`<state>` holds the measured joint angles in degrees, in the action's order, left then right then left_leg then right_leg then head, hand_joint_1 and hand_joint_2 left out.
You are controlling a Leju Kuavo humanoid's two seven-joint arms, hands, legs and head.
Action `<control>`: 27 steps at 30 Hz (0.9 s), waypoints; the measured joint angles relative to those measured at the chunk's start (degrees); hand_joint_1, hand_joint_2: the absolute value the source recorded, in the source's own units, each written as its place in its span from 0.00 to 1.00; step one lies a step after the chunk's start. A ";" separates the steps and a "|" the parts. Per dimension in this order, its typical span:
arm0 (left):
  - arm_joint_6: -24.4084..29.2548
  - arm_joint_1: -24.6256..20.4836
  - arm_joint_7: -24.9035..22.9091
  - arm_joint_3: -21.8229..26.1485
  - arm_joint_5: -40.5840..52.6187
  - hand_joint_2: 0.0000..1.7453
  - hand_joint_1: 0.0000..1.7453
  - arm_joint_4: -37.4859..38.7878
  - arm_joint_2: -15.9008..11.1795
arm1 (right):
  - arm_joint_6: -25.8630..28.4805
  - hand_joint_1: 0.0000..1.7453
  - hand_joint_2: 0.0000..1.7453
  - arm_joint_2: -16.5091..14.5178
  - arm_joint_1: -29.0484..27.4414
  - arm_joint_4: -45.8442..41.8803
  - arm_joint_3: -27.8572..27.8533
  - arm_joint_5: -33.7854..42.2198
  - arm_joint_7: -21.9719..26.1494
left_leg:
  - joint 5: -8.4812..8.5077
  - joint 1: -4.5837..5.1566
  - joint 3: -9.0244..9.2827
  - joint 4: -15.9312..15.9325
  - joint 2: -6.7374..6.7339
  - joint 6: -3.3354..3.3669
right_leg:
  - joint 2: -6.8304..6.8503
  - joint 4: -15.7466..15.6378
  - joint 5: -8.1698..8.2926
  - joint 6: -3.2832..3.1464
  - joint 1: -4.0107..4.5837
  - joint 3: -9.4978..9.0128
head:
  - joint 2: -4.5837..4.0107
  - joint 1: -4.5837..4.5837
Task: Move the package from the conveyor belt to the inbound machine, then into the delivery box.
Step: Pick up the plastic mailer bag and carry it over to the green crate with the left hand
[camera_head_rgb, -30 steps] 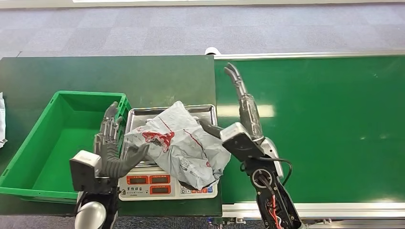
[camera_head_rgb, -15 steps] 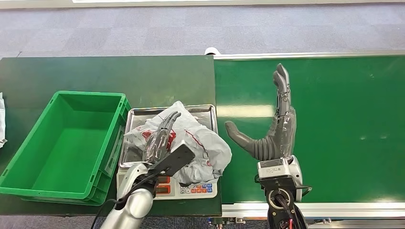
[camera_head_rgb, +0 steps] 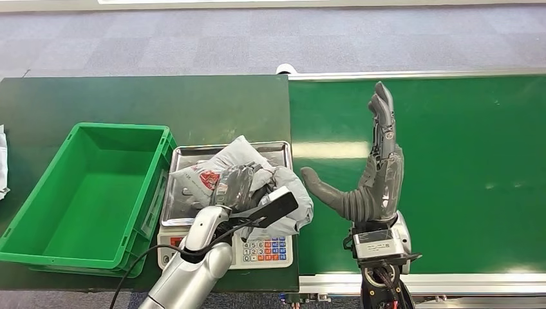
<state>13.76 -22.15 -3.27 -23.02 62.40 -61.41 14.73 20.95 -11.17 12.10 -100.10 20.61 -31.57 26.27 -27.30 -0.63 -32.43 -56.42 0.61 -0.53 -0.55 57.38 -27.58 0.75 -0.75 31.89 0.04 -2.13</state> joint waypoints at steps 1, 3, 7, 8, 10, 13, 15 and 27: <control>0.18 -0.07 0.18 -0.03 -0.05 1.00 1.00 0.10 0.07 | 0.05 0.00 1.00 0.00 -0.01 0.00 0.00 -0.02 0.07 | 0.00 0.00 0.01 0.00 0.00 0.00 | 0.00 0.00 0.00 0.00 0.00 -0.01 | 0.00 0.00; 1.31 -0.02 1.49 0.01 -0.92 1.00 1.00 0.08 0.18 | 0.32 0.00 1.00 0.00 -0.09 0.00 0.00 -0.10 0.16 | 0.00 0.00 0.01 0.00 0.00 0.00 | 0.00 0.00 0.00 0.00 0.00 -0.02 | 0.00 0.00; 7.01 1.39 8.42 0.37 -6.04 1.00 1.00 -2.80 0.10 | 1.31 0.00 1.00 0.03 -0.62 0.00 -0.01 -0.31 0.22 | 0.00 0.00 -0.01 0.00 -0.01 0.00 | 0.00 0.00 0.00 0.00 0.00 0.01 | 0.00 -0.01; 8.65 2.03 10.51 0.45 -7.40 1.00 1.00 -4.68 -0.04 | 1.49 0.00 1.00 0.09 -0.84 0.01 -0.02 -0.34 0.22 | 0.00 0.00 -0.03 0.00 -0.01 0.00 | -0.01 0.00 0.00 0.00 0.00 0.03 | 0.00 0.00; 11.79 3.29 14.33 0.41 -9.62 1.00 1.00 -9.46 -0.45 | 1.73 0.00 1.00 0.28 -1.29 0.10 -0.04 -0.27 0.17 | -0.01 0.00 -0.06 0.00 -0.01 0.00 | -0.01 0.00 0.00 0.00 0.00 0.07 | 0.00 -0.01; 18.14 5.54 19.93 -0.22 -12.14 1.00 1.00 -19.44 -1.61 | 1.64 0.00 1.00 0.76 -2.56 0.98 -0.30 0.48 0.09 | -0.03 -0.01 -0.09 0.01 -0.02 -0.01 | -0.01 0.00 -0.02 -0.01 0.01 0.09 | 0.00 -0.01; 22.12 6.86 22.73 -0.46 -13.00 1.00 1.00 -24.94 -2.57 | 1.26 0.00 1.00 0.99 -3.52 1.98 -0.60 0.93 0.16 | -0.04 -0.01 -0.10 0.02 -0.02 -0.01 | -0.01 0.00 -0.03 -0.01 0.01 0.10 | 0.00 -0.01; 25.43 9.79 24.30 10.12 -18.67 1.00 1.00 -35.75 -4.34 | -4.23 0.00 1.00 0.51 -6.69 13.19 -2.17 4.10 -0.07 | 0.00 -0.01 -0.05 0.02 -0.01 -0.01 | 0.01 0.00 -0.02 -0.02 0.02 0.05 | 0.00 -0.01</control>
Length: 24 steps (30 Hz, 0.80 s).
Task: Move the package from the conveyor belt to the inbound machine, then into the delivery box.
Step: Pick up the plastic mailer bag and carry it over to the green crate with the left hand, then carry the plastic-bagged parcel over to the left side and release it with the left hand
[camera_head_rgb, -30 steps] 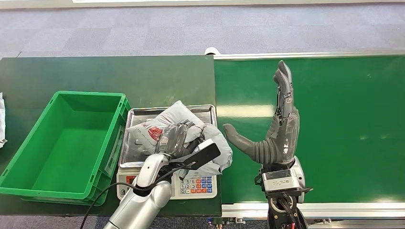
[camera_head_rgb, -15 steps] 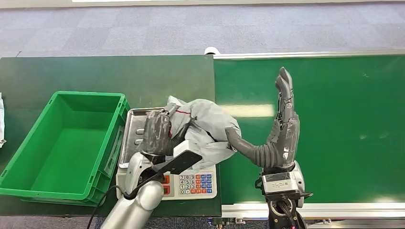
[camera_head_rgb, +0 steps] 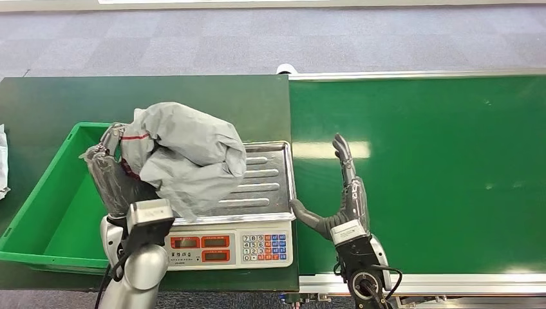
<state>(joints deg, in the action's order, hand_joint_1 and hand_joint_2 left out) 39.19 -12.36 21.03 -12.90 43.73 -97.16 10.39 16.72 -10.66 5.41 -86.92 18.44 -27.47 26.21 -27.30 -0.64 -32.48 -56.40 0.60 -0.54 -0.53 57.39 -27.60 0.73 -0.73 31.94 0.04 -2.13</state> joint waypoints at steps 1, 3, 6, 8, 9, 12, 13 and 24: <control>-0.15 -0.50 -0.78 1.12 -0.81 1.00 1.00 0.81 -0.43 | -0.76 0.00 1.00 -0.04 -0.07 0.90 -0.02 0.66 -0.11 | 0.00 0.00 0.00 0.00 0.00 0.00 | 0.00 0.00 0.00 0.00 0.00 0.00 | 0.00 0.01; -0.21 -1.62 -2.14 3.30 -1.68 1.00 0.97 2.93 -1.25 | -2.28 0.00 1.00 -0.11 -0.19 2.42 -0.08 1.85 -0.44 | 0.00 0.00 0.00 0.00 -0.01 0.00 | -0.01 0.01 0.00 0.00 0.00 0.01 | 0.00 0.01; 0.22 -3.35 -4.37 7.10 -2.82 1.00 0.93 7.37 -2.37 | -3.57 0.00 1.00 -0.20 -0.45 4.45 -0.14 2.52 -0.78 | 0.00 -0.01 0.00 0.00 -0.01 0.00 | -0.01 0.02 0.00 0.00 0.01 0.02 | 0.00 0.01; 0.40 -4.27 -5.57 10.12 -3.84 1.00 0.96 10.86 -2.89 | -4.00 0.00 1.00 -0.25 -0.59 5.71 -0.13 2.70 -0.84 | 0.00 0.00 0.00 0.00 -0.05 0.00 | -0.03 0.02 0.00 0.00 0.01 0.03 | 0.00 0.01; 0.40 -4.55 -5.80 11.58 -4.24 1.00 0.97 12.35 -3.05 | -4.16 0.00 1.00 -0.29 -0.67 6.23 -0.13 2.85 -0.86 | 0.00 0.00 -0.01 0.00 -0.08 0.00 | -0.05 0.02 0.00 0.00 0.01 0.05 | 0.00 0.02; 0.42 -5.31 -5.24 15.47 -5.31 1.00 0.97 16.02 -3.28 | -5.04 0.00 1.00 -0.38 -0.85 7.69 -0.13 4.53 -1.12 | 0.00 0.00 -0.04 0.00 -0.09 0.00 | -0.05 0.02 0.00 0.00 0.00 0.07 | 0.00 0.02; 0.42 -5.58 -4.98 16.66 -5.79 1.00 0.94 16.99 -3.28 | -5.42 0.00 1.00 -0.41 -0.90 8.12 -0.10 5.28 -1.22 | 0.00 0.00 -0.04 0.00 -0.08 0.00 | -0.05 0.02 0.00 0.00 0.00 0.07 | 0.00 0.01; 0.45 -5.23 0.09 23.40 -12.00 1.00 0.00 19.18 -1.82 | -7.46 0.00 1.00 -0.51 -2.35 10.96 0.67 9.22 -2.01 | -0.01 0.00 -0.05 0.00 -0.03 0.00 | -0.05 0.02 0.00 0.00 0.00 0.07 | 0.00 0.01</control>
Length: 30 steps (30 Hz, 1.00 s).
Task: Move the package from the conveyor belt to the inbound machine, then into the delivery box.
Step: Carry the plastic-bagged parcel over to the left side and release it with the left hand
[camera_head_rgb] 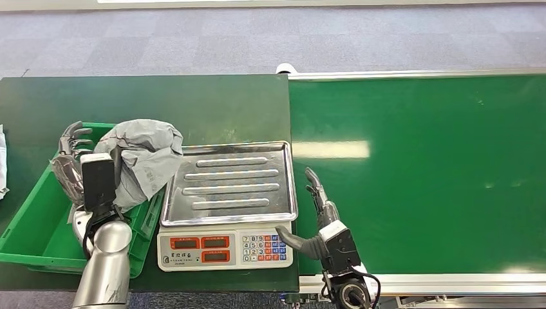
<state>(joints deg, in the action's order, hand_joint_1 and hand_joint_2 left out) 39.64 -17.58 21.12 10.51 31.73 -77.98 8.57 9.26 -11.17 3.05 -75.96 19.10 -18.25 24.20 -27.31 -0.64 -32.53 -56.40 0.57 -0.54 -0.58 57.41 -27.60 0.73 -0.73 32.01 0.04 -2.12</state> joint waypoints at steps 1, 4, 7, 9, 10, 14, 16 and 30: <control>0.02 0.16 0.83 0.24 -0.76 1.00 0.00 -0.13 0.27 | -0.14 0.00 1.00 0.00 -0.05 0.14 0.03 0.10 0.00 | 0.00 0.00 0.00 0.00 0.00 0.00 | 0.00 0.00 0.00 0.00 0.00 0.00 | 0.00 -0.01; 0.09 0.63 3.15 0.72 -3.90 1.00 0.00 -1.08 0.91 | -0.51 0.00 1.00 0.02 -0.05 0.43 0.05 0.23 -0.05 | 0.00 0.00 0.00 0.00 0.00 0.00 | 0.00 0.00 0.00 0.00 0.00 -0.01 | 0.00 0.01; 0.12 1.13 4.88 0.95 -7.02 1.00 0.00 -2.68 1.30 | -0.82 0.00 1.00 0.02 -0.03 0.55 0.07 0.32 -0.25 | 0.00 0.00 0.00 0.00 0.00 0.00 | 0.00 0.00 0.00 0.00 0.00 -0.02 | 0.00 0.01; 0.12 1.61 6.13 1.07 -9.13 1.00 0.00 -3.94 1.51 | -1.02 0.00 1.00 0.02 -0.02 0.65 0.08 0.41 -0.35 | 0.00 0.00 0.01 0.00 0.00 0.00 | 0.00 0.00 0.00 0.00 0.00 -0.02 | 0.00 0.00; 0.12 1.93 7.10 1.09 -10.50 1.00 0.00 -4.68 1.63 | -1.14 0.00 1.00 0.02 -0.01 0.70 0.09 0.47 -0.40 | 0.00 0.00 0.01 0.00 0.00 0.00 | 0.00 0.00 0.00 0.00 0.00 -0.02 | 0.00 0.00; -0.29 3.65 12.45 0.00 -16.70 1.00 0.00 -8.62 1.95 | -1.40 0.00 1.00 0.08 0.09 0.99 0.27 0.71 -0.52 | 0.00 0.00 0.01 0.00 0.01 0.00 | 0.00 0.00 0.00 0.00 0.00 -0.02 | 0.00 0.00; -2.21 4.78 14.30 -1.70 -20.26 1.00 0.00 -11.19 1.89 | -1.41 0.00 1.00 0.26 0.26 1.11 0.39 0.90 -0.52 | 0.00 0.00 0.01 0.00 0.01 0.00 | 0.00 0.00 0.00 0.00 0.00 -0.02 | 0.00 0.00; -25.08 15.24 16.54 -18.94 -27.33 1.00 0.00 -23.89 0.00 | -0.32 0.00 1.00 3.31 2.84 -9.83 -1.36 -4.30 2.20 | -0.01 0.01 0.02 -0.01 0.00 0.00 | 0.00 -0.02 0.00 0.00 -0.02 -0.01 | 0.00 -0.01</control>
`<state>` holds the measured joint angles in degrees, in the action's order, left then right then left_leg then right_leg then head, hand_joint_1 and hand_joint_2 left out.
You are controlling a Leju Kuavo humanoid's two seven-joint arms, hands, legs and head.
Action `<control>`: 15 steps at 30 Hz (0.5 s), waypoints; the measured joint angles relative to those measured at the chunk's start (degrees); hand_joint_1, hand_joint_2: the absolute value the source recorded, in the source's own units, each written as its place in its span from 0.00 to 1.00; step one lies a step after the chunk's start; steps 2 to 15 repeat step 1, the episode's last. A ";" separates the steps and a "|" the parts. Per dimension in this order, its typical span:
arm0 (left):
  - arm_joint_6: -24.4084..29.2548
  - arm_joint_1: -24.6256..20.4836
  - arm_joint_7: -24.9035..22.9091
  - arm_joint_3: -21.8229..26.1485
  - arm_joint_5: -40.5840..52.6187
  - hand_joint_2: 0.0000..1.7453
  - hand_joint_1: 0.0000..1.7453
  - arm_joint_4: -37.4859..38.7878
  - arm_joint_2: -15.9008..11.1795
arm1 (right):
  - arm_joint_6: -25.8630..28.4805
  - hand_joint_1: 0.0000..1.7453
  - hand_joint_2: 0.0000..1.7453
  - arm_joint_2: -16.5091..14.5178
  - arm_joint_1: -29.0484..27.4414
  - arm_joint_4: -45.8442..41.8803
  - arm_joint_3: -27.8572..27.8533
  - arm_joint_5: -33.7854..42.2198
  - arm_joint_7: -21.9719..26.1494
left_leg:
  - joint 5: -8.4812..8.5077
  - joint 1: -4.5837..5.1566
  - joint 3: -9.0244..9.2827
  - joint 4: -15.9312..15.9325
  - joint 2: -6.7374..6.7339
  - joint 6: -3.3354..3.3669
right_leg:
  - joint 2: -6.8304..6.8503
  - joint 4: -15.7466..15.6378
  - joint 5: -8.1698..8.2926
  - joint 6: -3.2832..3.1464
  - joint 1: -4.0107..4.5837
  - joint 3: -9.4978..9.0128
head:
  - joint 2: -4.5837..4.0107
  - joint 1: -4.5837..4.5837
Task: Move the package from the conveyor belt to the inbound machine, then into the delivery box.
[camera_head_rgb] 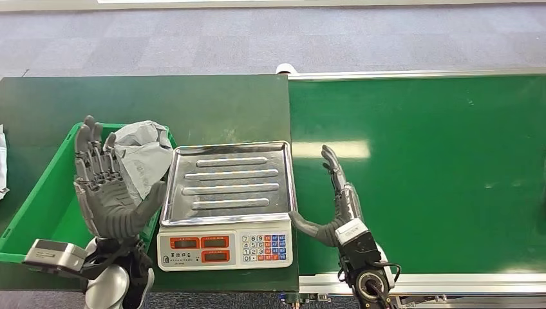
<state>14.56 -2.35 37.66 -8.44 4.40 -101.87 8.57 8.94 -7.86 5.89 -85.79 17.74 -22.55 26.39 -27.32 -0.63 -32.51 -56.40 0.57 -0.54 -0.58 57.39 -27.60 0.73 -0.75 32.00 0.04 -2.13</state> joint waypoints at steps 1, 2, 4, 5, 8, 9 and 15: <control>-0.44 0.33 0.07 -0.33 0.02 1.00 0.00 -0.05 -0.02 | 0.06 0.00 1.00 0.14 0.17 -0.76 -0.11 -0.45 0.03 | 0.00 0.00 0.00 0.00 0.00 0.00 | 0.00 0.00 0.00 0.00 0.00 0.00 | 0.00 0.00; -0.44 0.33 0.07 -0.33 0.02 1.00 0.00 -0.05 -0.02 | 0.06 0.00 1.00 0.14 0.17 -0.76 -0.11 -0.45 0.03 | 0.00 0.00 0.00 0.00 0.00 0.00 | 0.00 0.00 0.00 0.00 0.00 0.00 | 0.00 0.00; -0.44 0.33 0.07 -0.33 0.02 1.00 0.00 -0.05 -0.02 | 0.06 0.00 1.00 0.14 0.17 -0.76 -0.11 -0.45 0.03 | 0.00 0.00 0.00 0.00 0.00 0.00 | 0.00 0.00 0.00 0.00 0.00 0.00 | 0.00 0.00; -0.44 0.33 0.07 -0.33 0.02 1.00 0.00 -0.05 -0.02 | 0.06 0.00 1.00 0.14 0.17 -0.76 -0.11 -0.45 0.03 | 0.00 0.00 0.00 0.00 0.00 0.00 | 0.00 0.00 0.00 0.00 0.00 0.00 | 0.00 0.00; -0.44 0.33 0.07 -0.33 0.02 1.00 0.00 -0.05 -0.02 | 0.06 0.00 1.00 0.14 0.17 -0.76 -0.11 -0.45 0.03 | 0.00 0.00 0.00 0.00 0.00 0.00 | 0.00 0.00 0.00 0.00 0.00 0.00 | 0.00 0.00; -0.44 0.33 0.07 -0.33 0.02 1.00 0.00 -0.05 -0.02 | 0.06 0.00 1.00 0.14 0.17 -0.76 -0.11 -0.45 0.03 | 0.00 0.00 0.00 0.00 0.00 0.00 | 0.00 0.00 0.00 0.00 0.00 0.00 | 0.00 0.00; -0.44 0.33 0.07 -0.33 0.02 1.00 0.00 -0.05 -0.02 | 0.06 0.00 1.00 0.14 0.17 -0.76 -0.11 -0.45 0.03 | 0.00 0.00 0.00 0.00 0.00 0.00 | 0.00 0.00 0.00 0.00 0.00 0.00 | 0.00 0.00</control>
